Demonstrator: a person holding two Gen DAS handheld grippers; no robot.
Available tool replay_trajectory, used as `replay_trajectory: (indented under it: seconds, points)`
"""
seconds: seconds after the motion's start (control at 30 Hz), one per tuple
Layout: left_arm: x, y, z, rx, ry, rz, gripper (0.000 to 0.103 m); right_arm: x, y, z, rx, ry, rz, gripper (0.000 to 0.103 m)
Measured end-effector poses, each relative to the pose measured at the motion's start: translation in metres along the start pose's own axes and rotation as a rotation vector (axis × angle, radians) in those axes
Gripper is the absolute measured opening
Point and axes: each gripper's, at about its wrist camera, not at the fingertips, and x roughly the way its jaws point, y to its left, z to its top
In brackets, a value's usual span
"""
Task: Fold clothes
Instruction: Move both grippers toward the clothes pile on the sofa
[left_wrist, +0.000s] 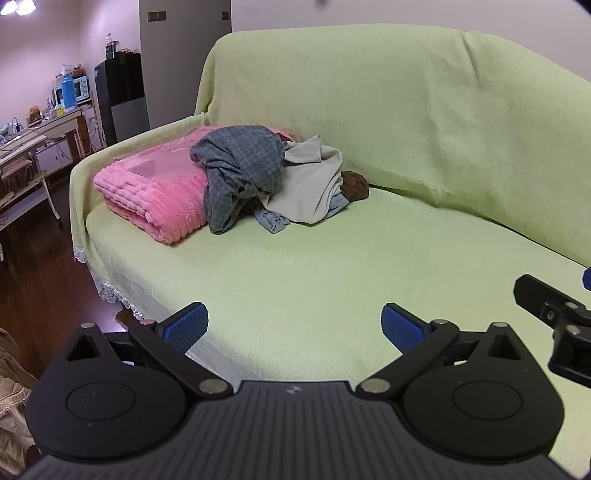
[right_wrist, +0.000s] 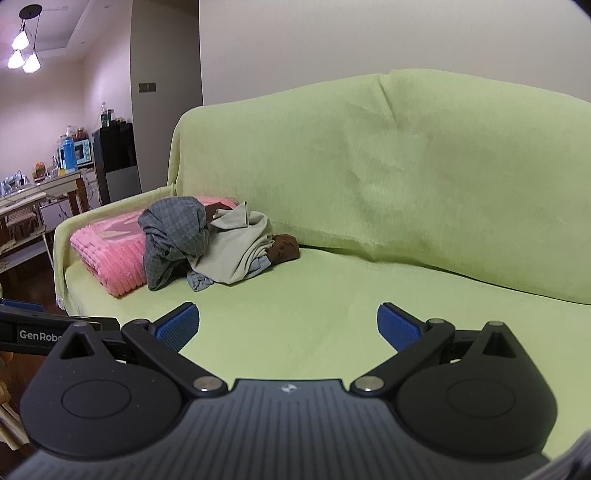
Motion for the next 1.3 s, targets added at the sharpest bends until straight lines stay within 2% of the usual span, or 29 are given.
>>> replay_trajectory:
  seconds: [0.33,0.67,0.93,1.1,1.3]
  points:
    - [0.026,0.003,0.003,-0.008,0.036,-0.010,0.101,0.028,0.000,0.000,-0.014,0.046,-0.004,0.101]
    - [0.064,0.014,0.007,-0.020,0.070,-0.020,0.101,0.073,0.005,-0.001,-0.026,0.081,-0.016,0.101]
    - [0.103,0.034,0.012,-0.044,0.073,0.012,0.101,0.123,0.012,0.002,-0.027,0.117,0.061,0.101]
    - [0.133,0.041,0.020,-0.037,0.057,0.035,0.101,0.160,0.023,0.002,-0.046,0.106,0.089,0.101]
    - [0.171,0.042,0.031,-0.034,0.043,0.028,0.101,0.207,0.028,0.003,-0.043,0.093,0.116,0.098]
